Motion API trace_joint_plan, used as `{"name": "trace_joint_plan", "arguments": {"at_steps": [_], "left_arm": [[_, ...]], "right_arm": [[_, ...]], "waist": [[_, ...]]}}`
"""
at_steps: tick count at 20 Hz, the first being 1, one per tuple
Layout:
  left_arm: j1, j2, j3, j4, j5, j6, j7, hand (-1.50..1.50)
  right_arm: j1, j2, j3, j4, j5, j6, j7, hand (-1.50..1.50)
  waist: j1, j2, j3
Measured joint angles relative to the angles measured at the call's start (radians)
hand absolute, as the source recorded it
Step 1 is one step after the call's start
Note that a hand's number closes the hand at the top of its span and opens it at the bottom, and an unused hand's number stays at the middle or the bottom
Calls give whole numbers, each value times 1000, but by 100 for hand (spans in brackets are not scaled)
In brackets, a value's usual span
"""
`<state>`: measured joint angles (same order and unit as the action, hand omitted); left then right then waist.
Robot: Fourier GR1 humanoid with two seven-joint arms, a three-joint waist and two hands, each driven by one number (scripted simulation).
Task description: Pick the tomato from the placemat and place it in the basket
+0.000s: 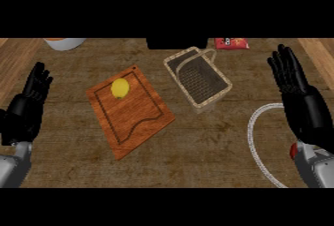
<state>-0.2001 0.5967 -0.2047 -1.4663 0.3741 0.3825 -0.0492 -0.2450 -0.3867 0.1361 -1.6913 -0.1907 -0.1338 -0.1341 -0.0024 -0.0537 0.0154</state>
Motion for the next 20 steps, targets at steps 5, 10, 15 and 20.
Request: {"name": "trace_joint_plan", "arguments": {"at_steps": [5,10,15,20], "left_arm": [[-20,30,-29,-30,-49,-31,-26,0],[-28,49,-65,-43,-78,-67,-35,0],[-12,62,-74,-47,-99,-87,-28,0],[0,54,-80,-46,-112,-86,-32,0]], "right_arm": [[40,-41,131,-27,-112,282,-27,150],[164,-9,280,-45,-304,500,-7,-150],[365,-189,288,-256,-310,659,-55,-150],[339,-330,90,-382,-192,624,-61,-150]], "waist": [[12,39,-8],[-4,57,-5],[-32,47,-12],[-40,42,-16]]}}
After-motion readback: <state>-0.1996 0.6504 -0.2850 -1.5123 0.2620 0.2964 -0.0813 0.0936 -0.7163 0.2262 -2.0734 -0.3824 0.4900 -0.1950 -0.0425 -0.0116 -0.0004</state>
